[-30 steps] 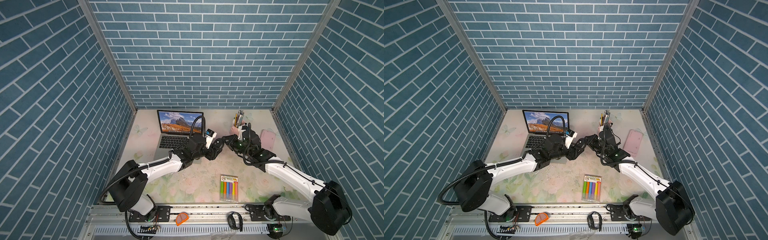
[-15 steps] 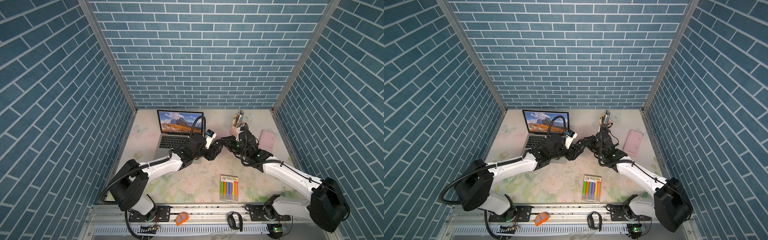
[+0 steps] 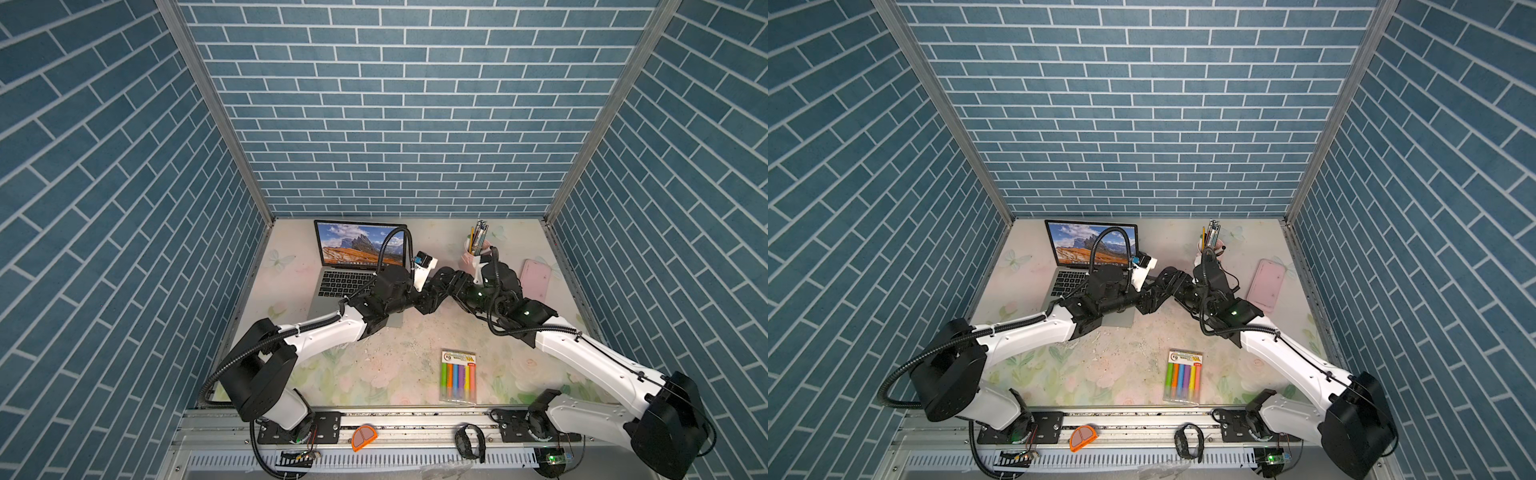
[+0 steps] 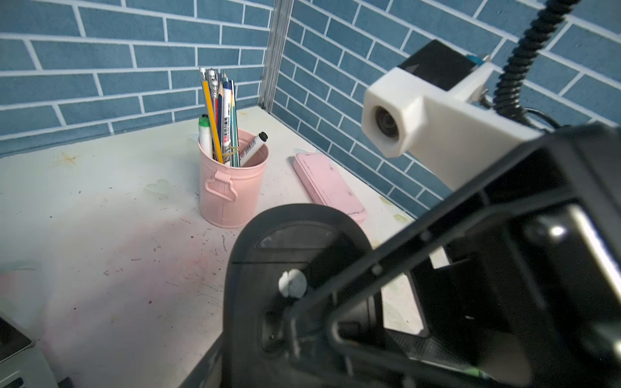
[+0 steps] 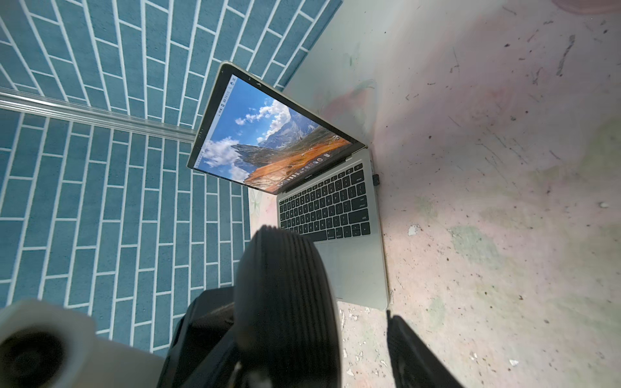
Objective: Insert the wireless mouse receiver into the laptop
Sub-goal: Close the lid on the mouse.
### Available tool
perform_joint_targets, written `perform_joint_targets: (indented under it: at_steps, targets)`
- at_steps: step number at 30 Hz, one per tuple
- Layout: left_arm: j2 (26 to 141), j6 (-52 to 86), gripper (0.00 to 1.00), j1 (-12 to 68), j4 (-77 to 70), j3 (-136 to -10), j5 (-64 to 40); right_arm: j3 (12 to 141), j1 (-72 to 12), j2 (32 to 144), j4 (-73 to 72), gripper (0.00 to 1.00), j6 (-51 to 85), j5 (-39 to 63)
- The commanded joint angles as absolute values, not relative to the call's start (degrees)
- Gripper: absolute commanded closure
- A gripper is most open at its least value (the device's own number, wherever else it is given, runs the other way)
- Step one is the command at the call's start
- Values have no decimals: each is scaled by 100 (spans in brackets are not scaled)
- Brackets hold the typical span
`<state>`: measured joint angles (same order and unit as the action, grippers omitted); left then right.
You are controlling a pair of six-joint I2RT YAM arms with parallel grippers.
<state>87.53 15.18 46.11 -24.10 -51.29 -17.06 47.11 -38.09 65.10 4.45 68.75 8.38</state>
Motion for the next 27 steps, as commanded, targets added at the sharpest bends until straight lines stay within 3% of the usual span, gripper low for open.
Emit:
perform_joint_targets:
  at_steps: [1,10,27]
  targets:
    - [8589,1557,100,4606,-2768,-5004,-1630,4904,-3562,6248,678,34,6955,998]
    - [8563,1592,100,4610,-2853,-4921,-1670,4863,-3061,6489,234,34,7339,1503]
    - [8663,1572,100,4605,-2830,-5180,-1718,4529,-3082,6927,-546,69,7699,2004]
